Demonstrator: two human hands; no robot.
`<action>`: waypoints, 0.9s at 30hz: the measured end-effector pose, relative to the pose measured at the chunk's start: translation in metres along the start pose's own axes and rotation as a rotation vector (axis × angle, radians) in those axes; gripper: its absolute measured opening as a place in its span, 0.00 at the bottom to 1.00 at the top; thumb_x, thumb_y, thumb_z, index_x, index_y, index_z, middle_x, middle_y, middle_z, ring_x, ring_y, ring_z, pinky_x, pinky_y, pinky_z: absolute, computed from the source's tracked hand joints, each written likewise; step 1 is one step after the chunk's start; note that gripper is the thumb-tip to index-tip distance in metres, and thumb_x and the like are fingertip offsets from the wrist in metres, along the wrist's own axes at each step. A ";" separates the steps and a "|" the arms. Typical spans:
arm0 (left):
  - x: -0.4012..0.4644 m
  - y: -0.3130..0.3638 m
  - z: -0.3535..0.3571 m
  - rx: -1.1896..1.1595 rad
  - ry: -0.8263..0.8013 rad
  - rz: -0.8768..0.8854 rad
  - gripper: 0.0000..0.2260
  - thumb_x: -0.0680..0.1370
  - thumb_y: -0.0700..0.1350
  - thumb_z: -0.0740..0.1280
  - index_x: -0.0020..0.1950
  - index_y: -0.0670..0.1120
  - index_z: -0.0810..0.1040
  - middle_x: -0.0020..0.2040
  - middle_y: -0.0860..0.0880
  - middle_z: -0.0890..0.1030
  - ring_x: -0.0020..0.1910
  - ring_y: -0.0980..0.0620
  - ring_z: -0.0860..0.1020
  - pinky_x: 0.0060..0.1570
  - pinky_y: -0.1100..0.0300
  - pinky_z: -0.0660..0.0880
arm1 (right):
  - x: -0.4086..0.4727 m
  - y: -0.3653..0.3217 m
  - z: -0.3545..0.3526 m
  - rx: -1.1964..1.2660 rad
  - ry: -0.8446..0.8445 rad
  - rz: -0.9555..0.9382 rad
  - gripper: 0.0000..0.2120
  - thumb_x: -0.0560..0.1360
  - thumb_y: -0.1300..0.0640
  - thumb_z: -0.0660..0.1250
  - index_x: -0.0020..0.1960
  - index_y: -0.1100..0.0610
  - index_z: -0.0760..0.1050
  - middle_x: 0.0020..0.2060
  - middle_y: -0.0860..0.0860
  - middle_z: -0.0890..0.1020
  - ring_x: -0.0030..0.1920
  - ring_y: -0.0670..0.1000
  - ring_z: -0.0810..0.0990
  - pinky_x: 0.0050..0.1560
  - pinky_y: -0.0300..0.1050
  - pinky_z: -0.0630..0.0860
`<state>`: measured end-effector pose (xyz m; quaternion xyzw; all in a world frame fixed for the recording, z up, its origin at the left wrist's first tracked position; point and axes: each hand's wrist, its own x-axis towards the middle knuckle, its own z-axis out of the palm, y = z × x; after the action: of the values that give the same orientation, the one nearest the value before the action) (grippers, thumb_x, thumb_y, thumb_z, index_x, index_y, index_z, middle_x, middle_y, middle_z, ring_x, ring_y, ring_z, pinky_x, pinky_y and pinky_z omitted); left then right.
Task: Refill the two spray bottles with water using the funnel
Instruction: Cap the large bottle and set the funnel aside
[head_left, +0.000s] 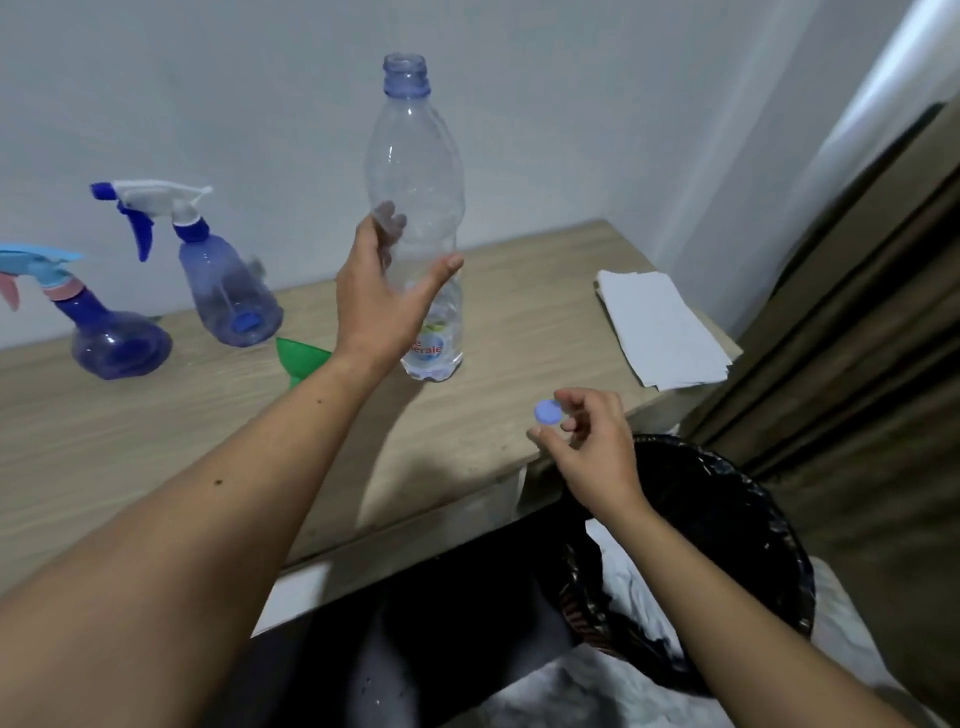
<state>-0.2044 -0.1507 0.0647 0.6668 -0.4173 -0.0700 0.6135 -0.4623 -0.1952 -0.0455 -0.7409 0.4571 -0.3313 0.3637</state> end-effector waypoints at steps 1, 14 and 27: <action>-0.001 -0.002 0.001 0.002 0.008 0.009 0.34 0.74 0.53 0.82 0.75 0.43 0.72 0.70 0.49 0.80 0.69 0.59 0.78 0.70 0.70 0.70 | 0.003 0.000 0.001 -0.018 0.009 0.001 0.23 0.70 0.55 0.82 0.62 0.51 0.79 0.56 0.49 0.76 0.47 0.47 0.80 0.53 0.42 0.79; 0.004 -0.014 0.000 0.033 0.037 0.060 0.32 0.72 0.62 0.80 0.69 0.48 0.75 0.63 0.52 0.83 0.64 0.59 0.80 0.68 0.62 0.76 | 0.020 0.001 0.000 -0.134 -0.034 -0.051 0.15 0.76 0.53 0.78 0.61 0.56 0.84 0.51 0.48 0.77 0.41 0.43 0.79 0.48 0.28 0.74; 0.000 -0.007 -0.003 0.045 0.022 0.025 0.34 0.72 0.60 0.80 0.71 0.44 0.75 0.66 0.50 0.82 0.68 0.58 0.79 0.71 0.61 0.74 | 0.071 -0.166 -0.027 0.137 0.036 -0.336 0.14 0.77 0.60 0.77 0.62 0.55 0.84 0.54 0.51 0.79 0.42 0.42 0.80 0.51 0.27 0.73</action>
<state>-0.1989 -0.1492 0.0590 0.6760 -0.4201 -0.0457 0.6037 -0.3858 -0.2140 0.1195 -0.7743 0.3098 -0.4308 0.3447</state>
